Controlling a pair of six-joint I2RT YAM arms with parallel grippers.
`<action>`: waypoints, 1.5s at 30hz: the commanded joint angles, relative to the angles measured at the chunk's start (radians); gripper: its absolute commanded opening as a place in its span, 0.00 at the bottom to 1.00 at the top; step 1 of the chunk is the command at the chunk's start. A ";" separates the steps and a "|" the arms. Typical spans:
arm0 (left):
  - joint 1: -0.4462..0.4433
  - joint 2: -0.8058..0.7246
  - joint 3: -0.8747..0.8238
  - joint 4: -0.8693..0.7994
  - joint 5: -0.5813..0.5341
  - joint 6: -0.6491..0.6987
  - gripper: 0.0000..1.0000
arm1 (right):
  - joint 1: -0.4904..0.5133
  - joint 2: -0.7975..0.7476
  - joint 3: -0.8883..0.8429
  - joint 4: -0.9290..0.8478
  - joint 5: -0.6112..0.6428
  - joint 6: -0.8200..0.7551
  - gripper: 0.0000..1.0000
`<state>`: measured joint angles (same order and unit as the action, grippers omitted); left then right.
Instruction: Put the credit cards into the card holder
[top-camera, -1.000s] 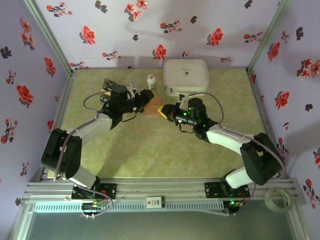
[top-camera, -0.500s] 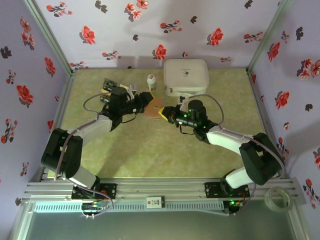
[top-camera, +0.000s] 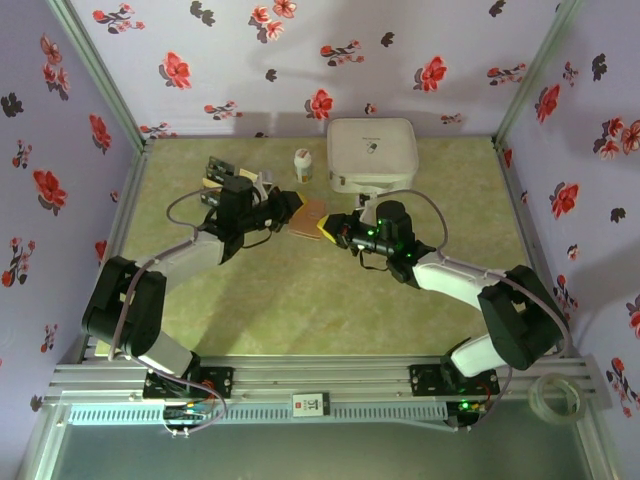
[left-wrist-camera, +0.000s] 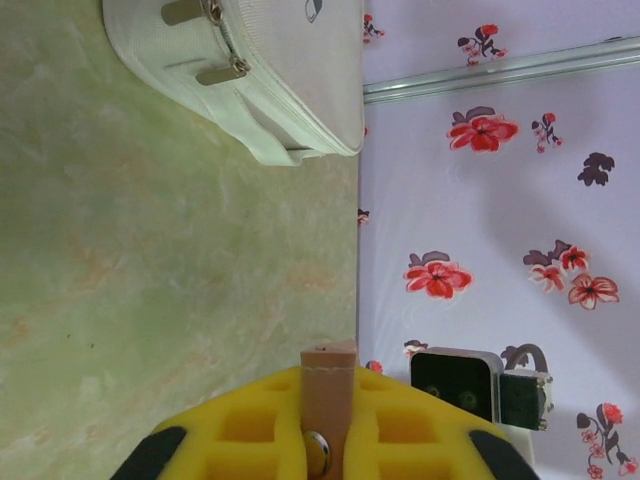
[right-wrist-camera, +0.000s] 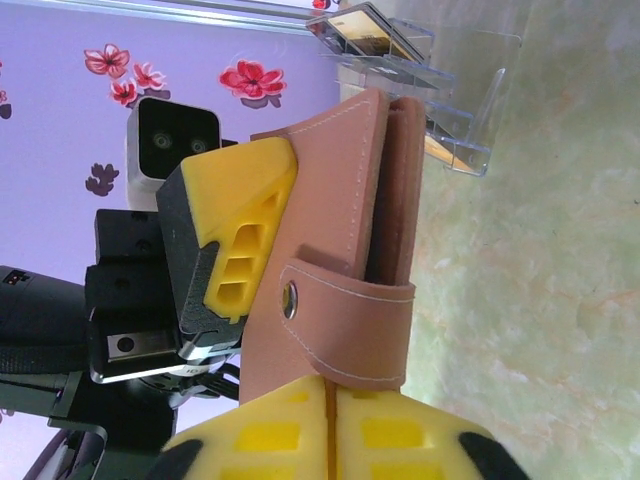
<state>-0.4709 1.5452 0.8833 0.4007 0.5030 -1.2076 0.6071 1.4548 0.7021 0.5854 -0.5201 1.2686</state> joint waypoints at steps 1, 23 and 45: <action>0.006 -0.038 -0.005 -0.012 0.010 0.066 0.00 | -0.019 -0.028 0.009 -0.106 0.011 -0.089 0.28; -0.060 -0.119 -0.059 -0.134 -0.191 0.238 0.00 | 0.129 0.035 0.400 -0.819 0.353 -0.582 0.65; -0.072 -0.129 -0.088 -0.094 -0.200 0.207 0.00 | 0.176 0.185 0.444 -0.754 0.419 -0.549 0.64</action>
<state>-0.5320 1.4441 0.8047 0.2615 0.2947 -0.9886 0.7734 1.6215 1.1454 -0.1783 -0.1684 0.7105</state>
